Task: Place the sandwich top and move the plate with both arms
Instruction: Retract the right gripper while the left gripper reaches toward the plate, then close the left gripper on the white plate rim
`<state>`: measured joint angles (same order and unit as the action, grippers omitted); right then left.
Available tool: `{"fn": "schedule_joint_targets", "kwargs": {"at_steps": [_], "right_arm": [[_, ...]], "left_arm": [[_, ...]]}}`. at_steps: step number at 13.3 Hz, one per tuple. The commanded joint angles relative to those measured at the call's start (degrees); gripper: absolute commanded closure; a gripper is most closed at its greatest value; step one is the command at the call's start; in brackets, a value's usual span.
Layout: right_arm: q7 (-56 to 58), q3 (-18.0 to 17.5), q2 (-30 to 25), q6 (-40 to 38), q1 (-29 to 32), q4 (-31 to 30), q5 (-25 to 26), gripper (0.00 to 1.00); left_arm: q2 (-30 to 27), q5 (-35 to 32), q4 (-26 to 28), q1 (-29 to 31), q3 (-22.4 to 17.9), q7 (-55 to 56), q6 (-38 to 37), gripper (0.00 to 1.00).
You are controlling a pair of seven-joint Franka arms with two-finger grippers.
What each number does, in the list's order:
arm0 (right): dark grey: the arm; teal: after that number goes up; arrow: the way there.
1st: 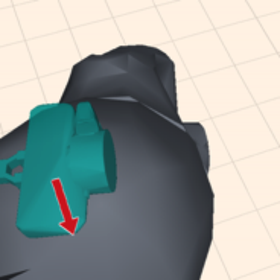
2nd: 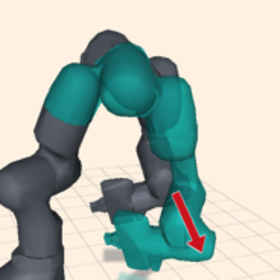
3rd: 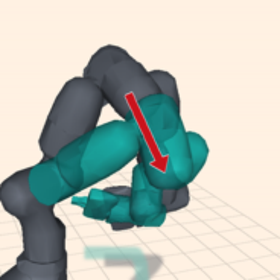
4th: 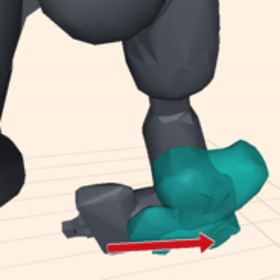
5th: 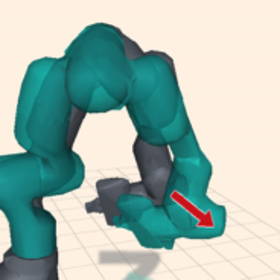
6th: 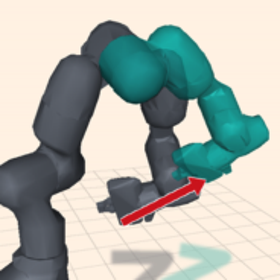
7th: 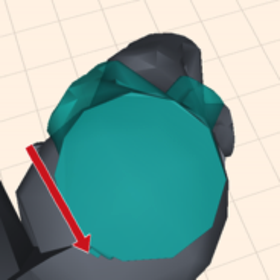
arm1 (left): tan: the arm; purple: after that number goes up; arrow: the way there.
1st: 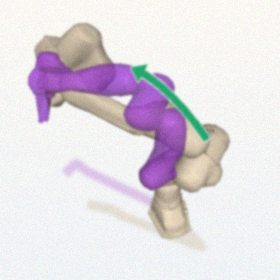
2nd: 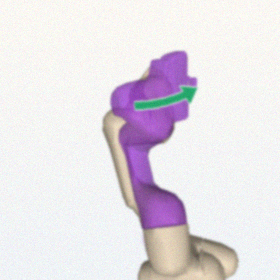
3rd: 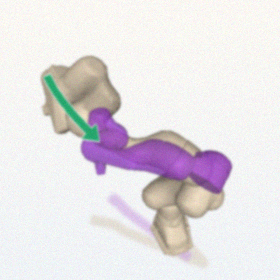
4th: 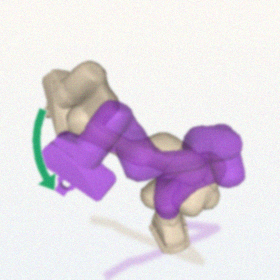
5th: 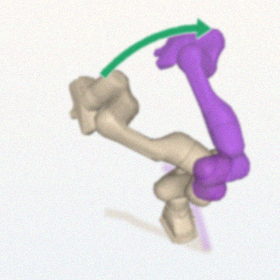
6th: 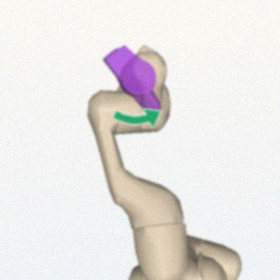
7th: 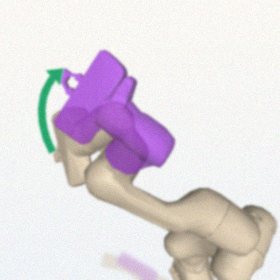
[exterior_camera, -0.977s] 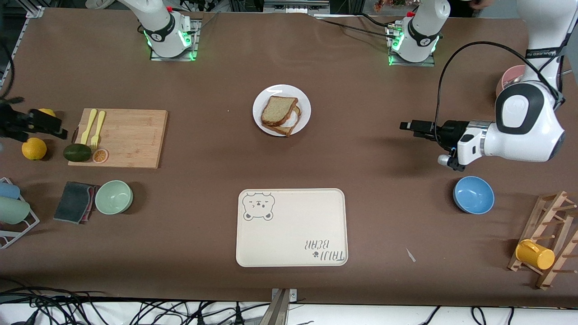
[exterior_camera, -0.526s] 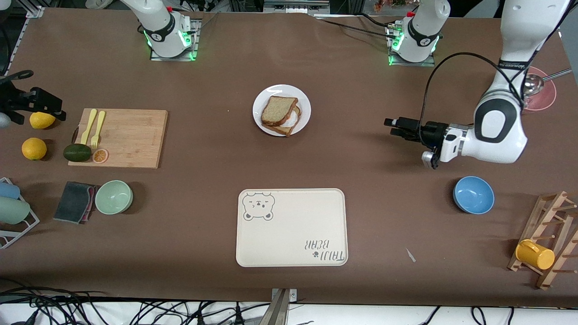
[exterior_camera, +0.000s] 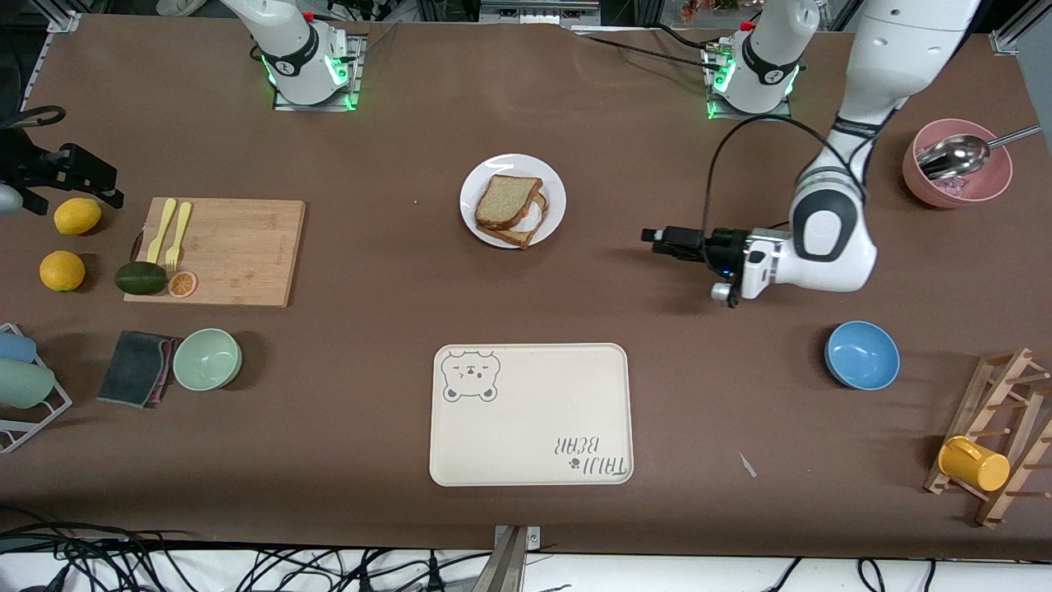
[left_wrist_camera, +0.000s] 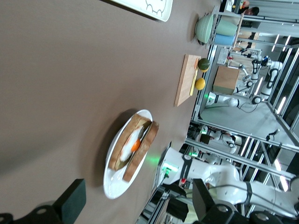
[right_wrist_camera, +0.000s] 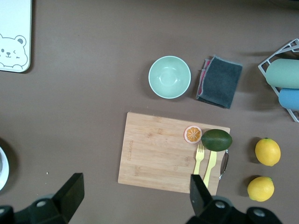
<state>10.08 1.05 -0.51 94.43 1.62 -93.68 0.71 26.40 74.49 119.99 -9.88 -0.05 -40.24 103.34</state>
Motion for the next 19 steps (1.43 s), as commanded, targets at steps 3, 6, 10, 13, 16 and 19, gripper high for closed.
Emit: {"fn": "schedule_joint_targets", "kwargs": {"at_steps": [3, 6, 10, 13, 16, 19], "right_arm": [[-0.2, -0.7, -0.1, 0.1, 0.2, 0.3, 0.8, 0.00], [-0.2, -0.8, 0.6, 0.1, 0.3, 0.6, 0.5, 0.00], [-0.3, -0.9, 0.6, 0.1, 0.3, 0.7, 0.5, 0.00], [-0.3, -1.0, 0.6, 0.1, 0.3, 0.9, 0.5, 0.00], [-0.2, -1.0, 0.7, 0.0, 0.3, 0.9, 0.5, 0.00], [-0.2, -1.0, 0.6, -0.1, 0.3, 0.8, 0.4, 0.00]], "left_arm": [[2.6, 14.8, 4.3, -5.8, -0.6, -14.4, 5.2, 0.00], [-0.3, 15.2, 7.4, -6.5, -0.6, -16.3, 5.2, 0.00], [-2.9, 18.9, 10.9, -9.9, -0.6, -17.7, 8.7, 0.00], [-3.0, 23.4, 12.1, -14.2, -0.5, -19.2, 13.5, 0.00], [-2.1, 26.4, 13.0, -16.9, -0.5, -21.9, 15.1, 0.00], [-1.8, 26.6, 14.6, -17.2, -0.3, -23.3, 15.1, 0.00]]}}
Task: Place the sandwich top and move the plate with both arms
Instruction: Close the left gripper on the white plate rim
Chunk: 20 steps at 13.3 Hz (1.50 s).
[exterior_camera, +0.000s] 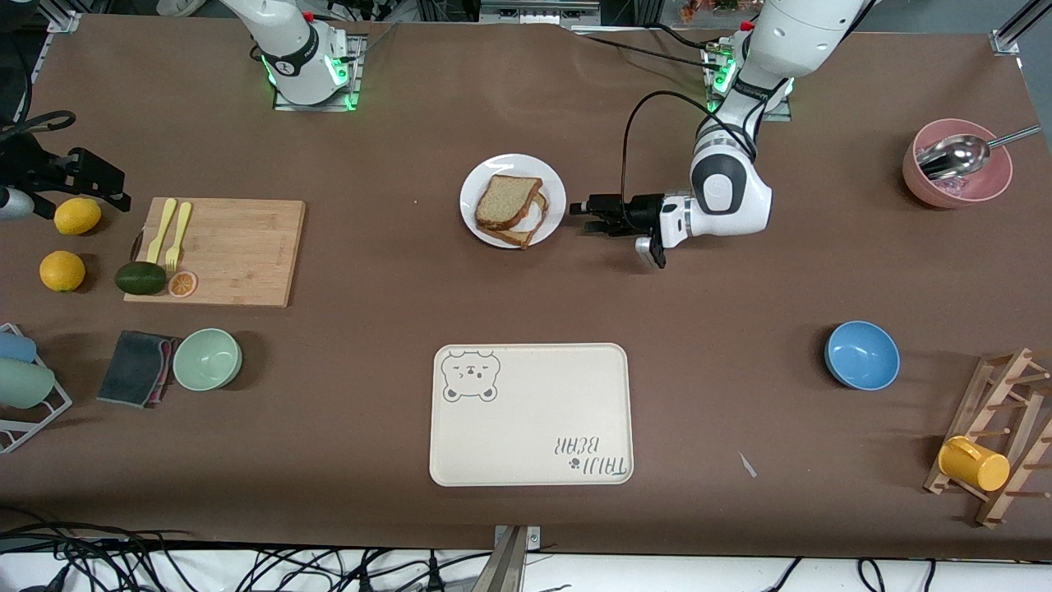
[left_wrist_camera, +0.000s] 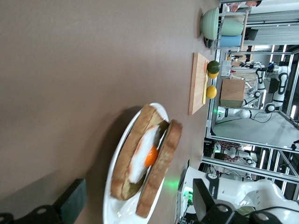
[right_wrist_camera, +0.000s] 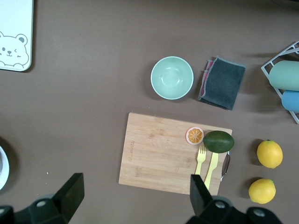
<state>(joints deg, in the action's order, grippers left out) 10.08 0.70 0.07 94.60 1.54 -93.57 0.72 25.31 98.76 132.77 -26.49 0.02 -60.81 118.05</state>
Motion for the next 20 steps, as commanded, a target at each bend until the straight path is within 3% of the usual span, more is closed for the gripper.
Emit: {"fn": "schedule_joint_targets", "kwargs": {"at_steps": [1, 5, 18, 20], "right_arm": [[-0.2, -0.6, 0.1, -0.3, 0.4, 0.8, 0.4, 0.00], [-0.2, -0.6, 0.1, -0.3, 0.4, 0.7, 0.4, 0.00], [-0.2, -0.6, 0.0, -0.3, 0.4, 0.7, 0.4, 0.00], [-0.2, -0.6, 0.1, -0.3, 0.4, 0.7, 0.4, 0.00]], "left_arm": [[-0.3, 2.4, 1.8, -1.2, -0.4, -2.7, 0.5, 0.00], [0.3, 8.2, 1.8, -5.6, 0.4, -2.7, 3.8, 0.00], [2.6, 12.5, 1.1, -5.8, 4.1, -6.9, 6.8, 0.01], [2.5, 12.5, 1.2, -5.8, 4.2, -6.8, 6.8, 0.07]]}}
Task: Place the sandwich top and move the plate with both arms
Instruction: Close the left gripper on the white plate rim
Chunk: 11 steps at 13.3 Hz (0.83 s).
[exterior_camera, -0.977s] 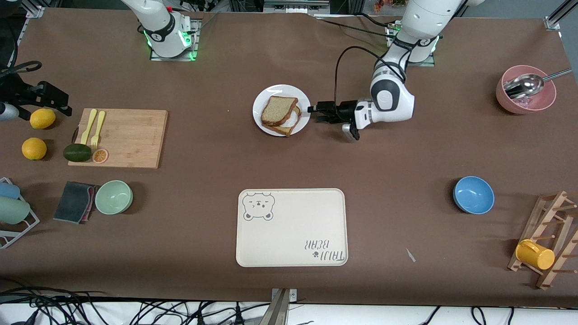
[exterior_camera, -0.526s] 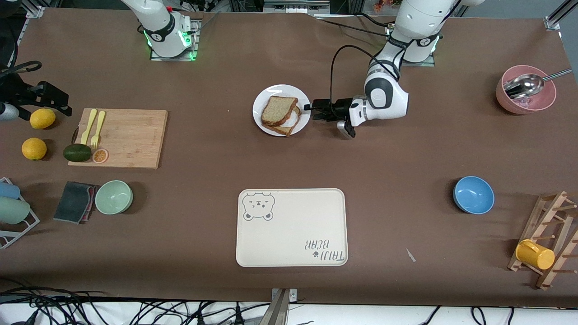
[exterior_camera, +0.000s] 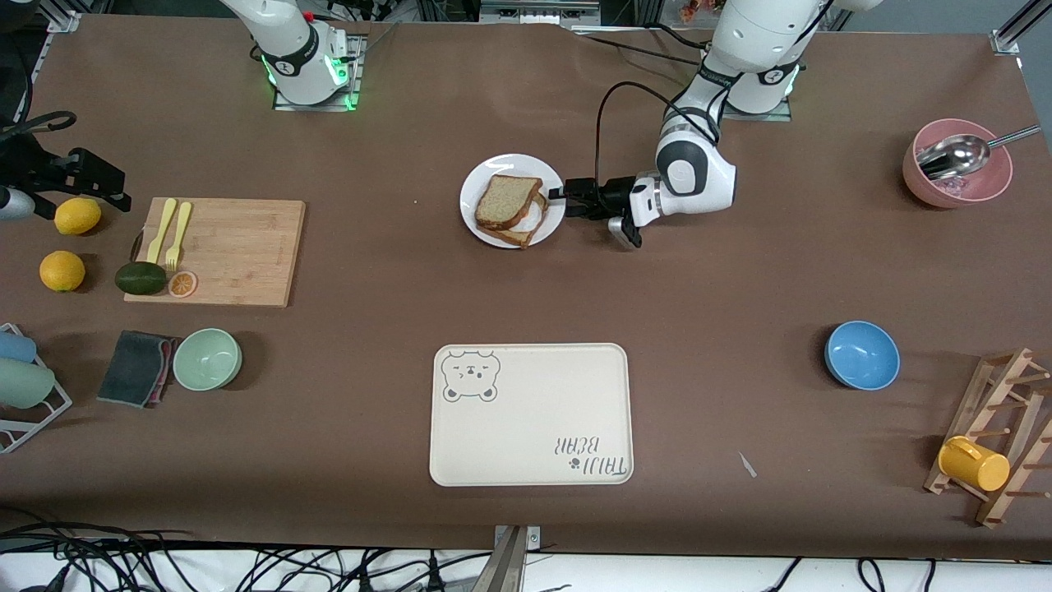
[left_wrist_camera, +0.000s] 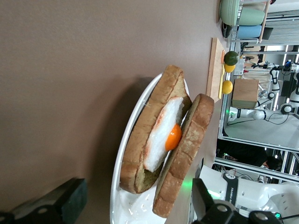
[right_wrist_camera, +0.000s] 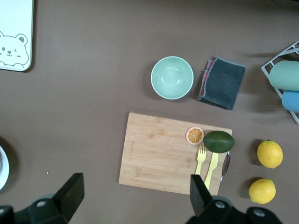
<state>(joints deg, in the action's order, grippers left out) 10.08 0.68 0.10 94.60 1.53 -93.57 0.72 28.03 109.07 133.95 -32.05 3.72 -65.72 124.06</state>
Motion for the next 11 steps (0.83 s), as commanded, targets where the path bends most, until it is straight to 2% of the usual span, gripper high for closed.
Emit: {"fn": "schedule_joint_targets", "kwargs": {"at_steps": [1, 7, 11], "right_arm": [[-0.2, -0.6, 0.0, -0.3, 0.4, 0.8, 0.5, 0.00], [-0.2, -0.6, 0.0, -0.3, 0.4, 0.7, 0.4, 0.00], [-0.2, -0.5, 0.0, -0.3, 0.4, 0.7, 0.4, 0.00]], "left_arm": [[-0.3, 2.2, 0.0, -0.2, 0.5, -1.9, 0.8, 0.11], [-0.3, 2.3, -0.3, -0.7, 0.8, -2.0, 0.8, 0.20], [-0.3, 2.3, -0.4, -1.2, 0.8, -2.0, 1.6, 0.20]]}}
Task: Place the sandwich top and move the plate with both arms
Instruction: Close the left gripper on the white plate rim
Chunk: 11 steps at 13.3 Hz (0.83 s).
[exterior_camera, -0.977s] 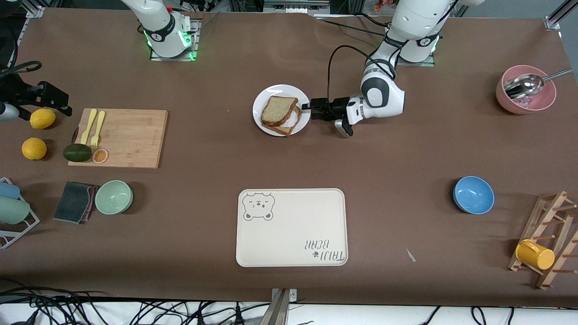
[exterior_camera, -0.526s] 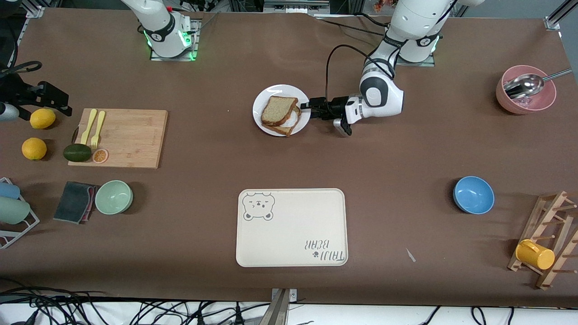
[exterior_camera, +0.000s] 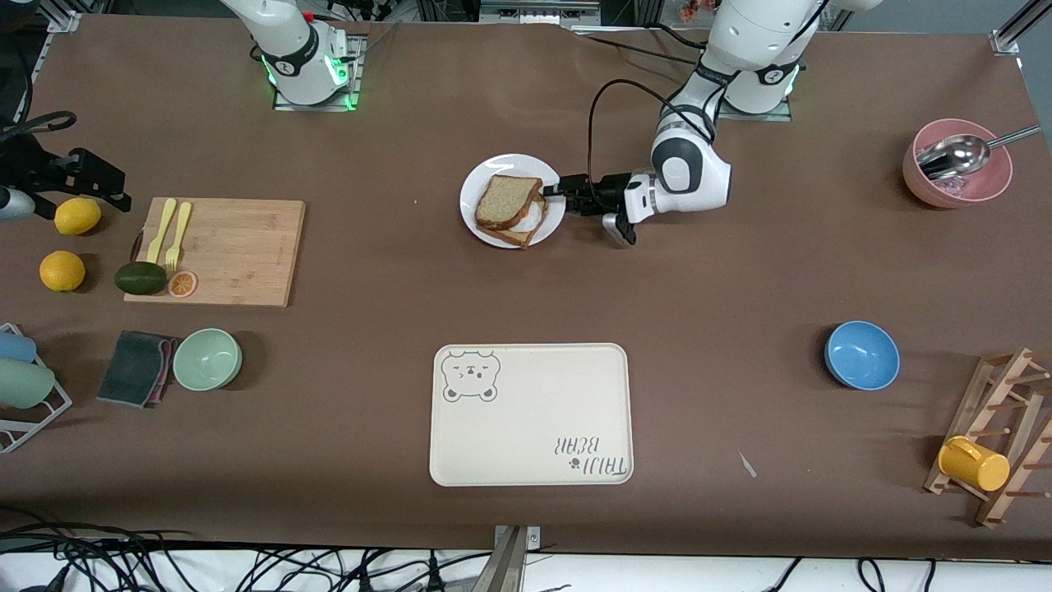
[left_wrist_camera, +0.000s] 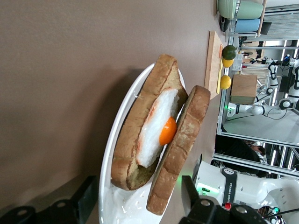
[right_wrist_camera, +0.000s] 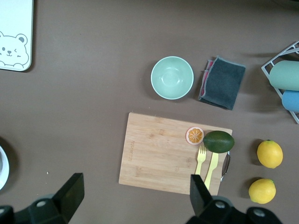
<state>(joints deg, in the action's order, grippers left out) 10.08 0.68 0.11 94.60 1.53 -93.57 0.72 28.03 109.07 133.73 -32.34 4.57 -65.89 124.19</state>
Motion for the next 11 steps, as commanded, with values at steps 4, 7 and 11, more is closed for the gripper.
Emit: {"fn": "schedule_joint_targets", "kwargs": {"at_steps": [4, 7, 11], "right_arm": [[-0.2, -0.5, 0.0, -0.3, 0.4, 0.8, 0.4, 0.00], [-0.2, -0.5, 0.0, -0.3, 0.4, 0.7, 0.5, 0.00], [-0.1, -0.4, 0.1, -0.3, 0.4, 0.7, 0.4, 0.00]], "left_arm": [[0.0, 2.3, -0.2, -1.2, 0.0, -1.9, 1.8, 0.26], [0.5, 2.3, -0.2, -1.4, 0.0, -2.7, 1.8, 0.36], [3.0, 3.3, -1.9, -2.2, 0.0, -3.6, 1.8, 0.43]]}}
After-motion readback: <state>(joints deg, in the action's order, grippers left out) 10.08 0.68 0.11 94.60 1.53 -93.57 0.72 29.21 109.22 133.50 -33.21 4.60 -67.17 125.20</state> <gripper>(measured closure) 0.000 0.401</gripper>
